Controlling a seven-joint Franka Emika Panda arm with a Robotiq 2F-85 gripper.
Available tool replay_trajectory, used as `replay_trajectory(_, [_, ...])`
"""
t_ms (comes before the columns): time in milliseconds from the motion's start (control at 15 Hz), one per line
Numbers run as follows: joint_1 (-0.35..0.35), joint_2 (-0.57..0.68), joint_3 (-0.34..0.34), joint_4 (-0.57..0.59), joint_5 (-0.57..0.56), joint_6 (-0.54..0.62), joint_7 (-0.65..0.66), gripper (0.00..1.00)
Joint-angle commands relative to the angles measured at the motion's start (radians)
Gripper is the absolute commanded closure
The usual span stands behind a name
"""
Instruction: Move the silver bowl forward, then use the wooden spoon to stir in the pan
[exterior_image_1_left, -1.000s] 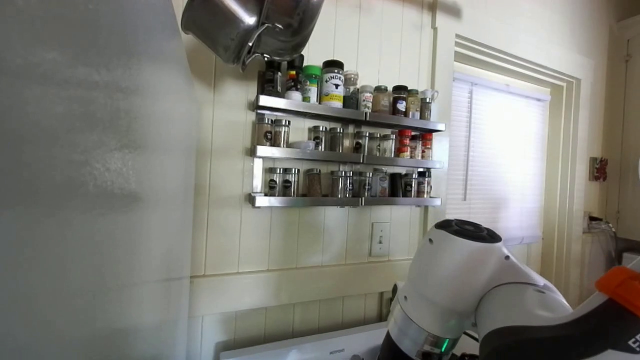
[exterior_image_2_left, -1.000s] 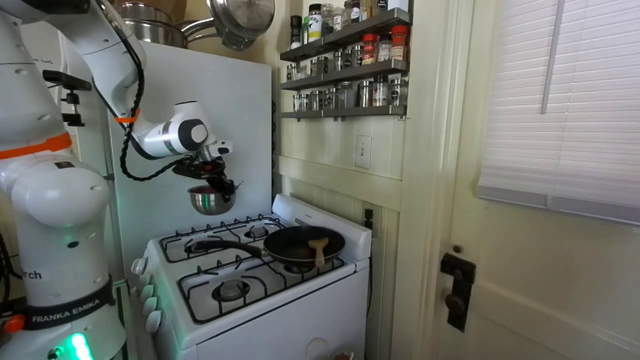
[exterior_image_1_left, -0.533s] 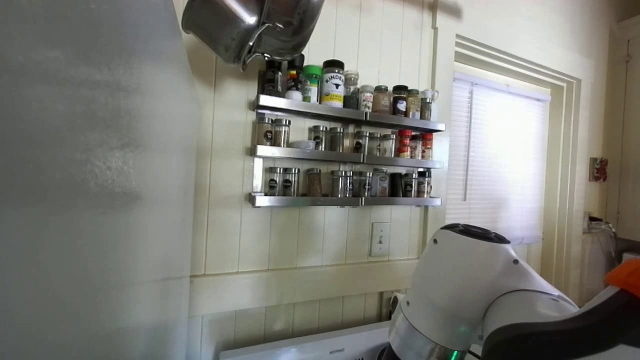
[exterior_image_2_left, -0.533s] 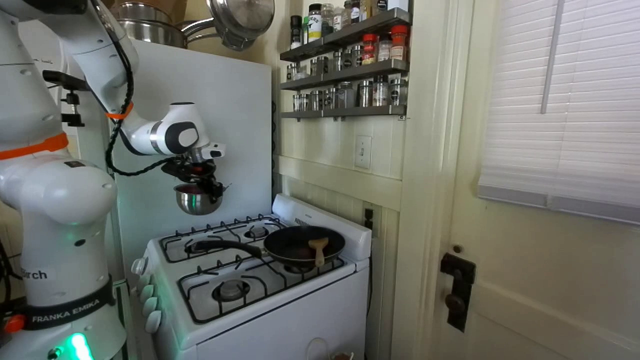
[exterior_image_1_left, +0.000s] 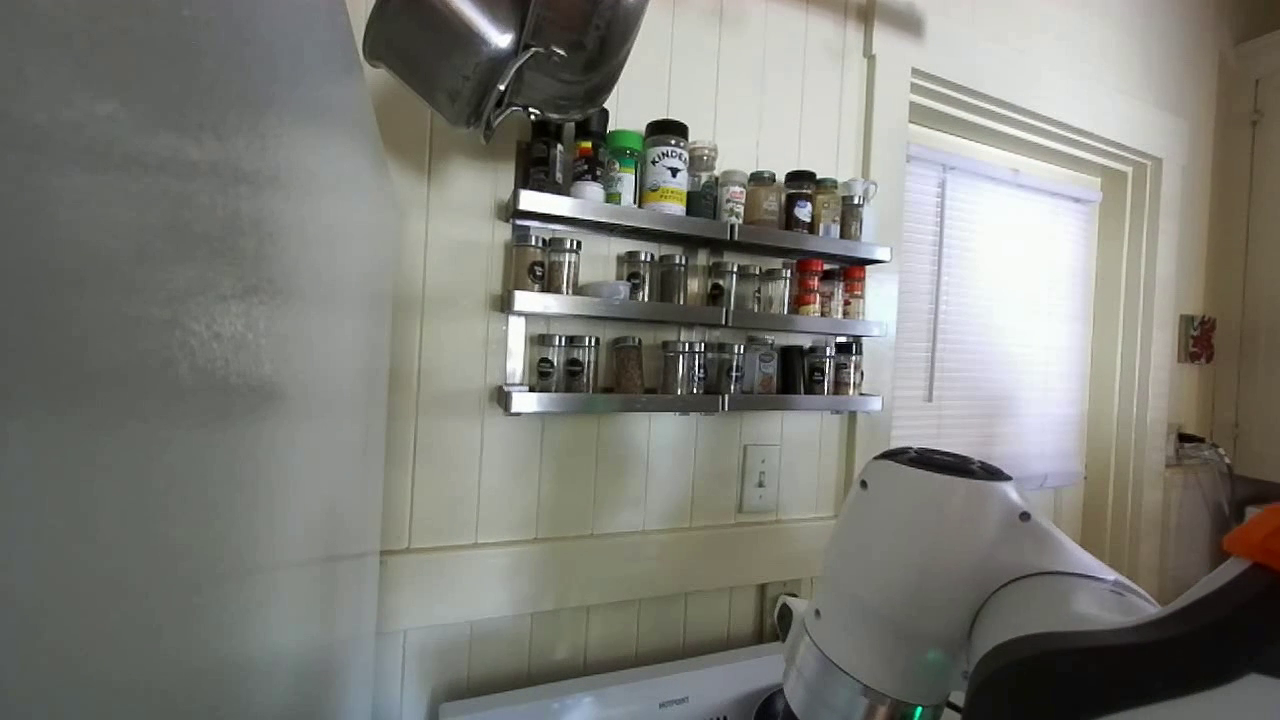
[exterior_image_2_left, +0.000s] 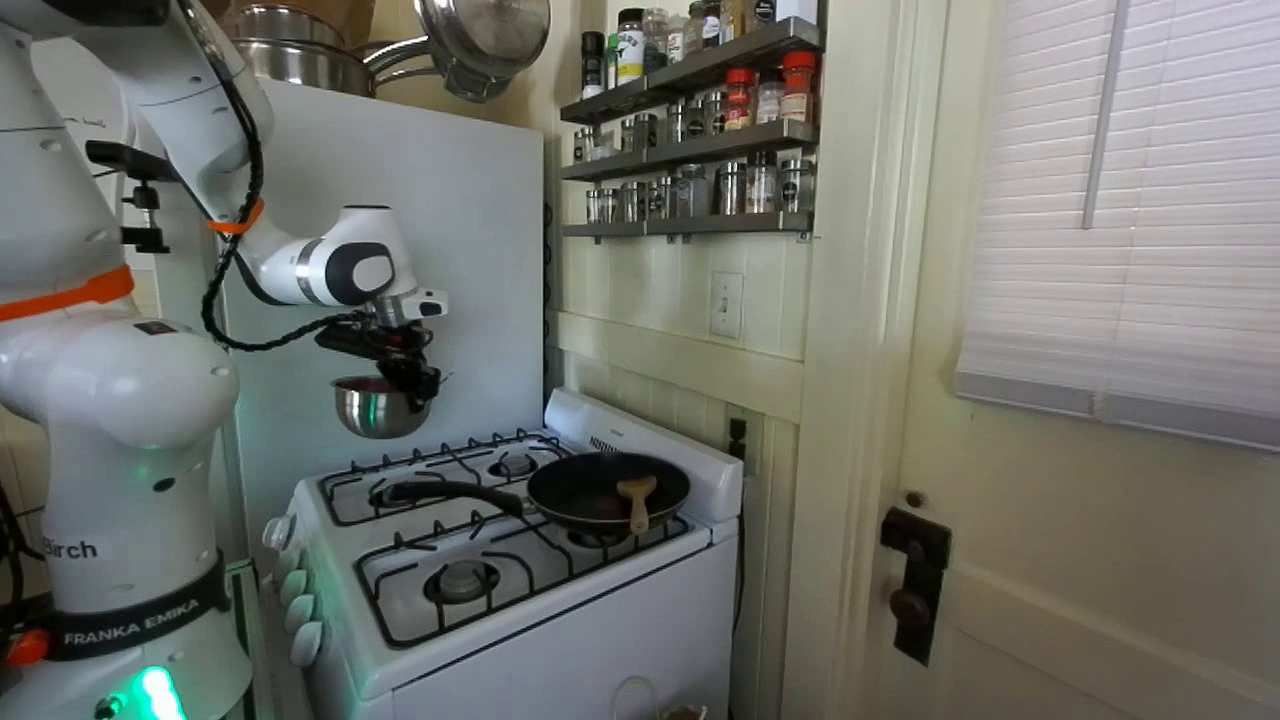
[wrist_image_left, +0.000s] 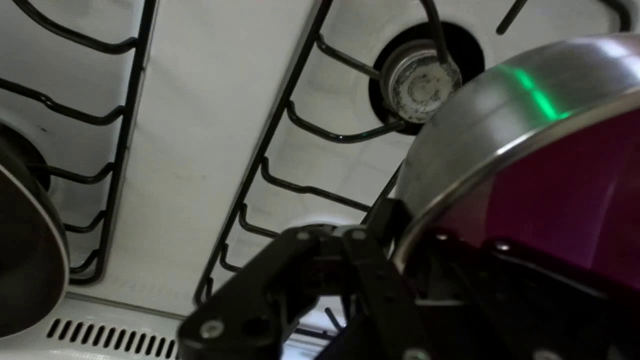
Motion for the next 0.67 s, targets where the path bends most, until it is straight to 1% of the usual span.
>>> replay_trajectory(0, [0.094,-0.023,-0.073,0.0,0.129,-0.068,-0.2,0.98])
replay_trajectory(133, [0.109,-0.025,-0.091,0.0,0.165,-0.095,-0.274,0.98])
replay_trajectory(333, [0.095,-0.022,-0.102,0.0,0.165,-0.14,-0.33,0.98])
replay_trajectory(467, [0.076,-0.022,-0.099,0.0,0.132,-0.184,-0.347,0.98])
replay_trajectory(600, [0.044,-0.003,-0.075,-0.001,0.082,-0.145,-0.321,0.98])
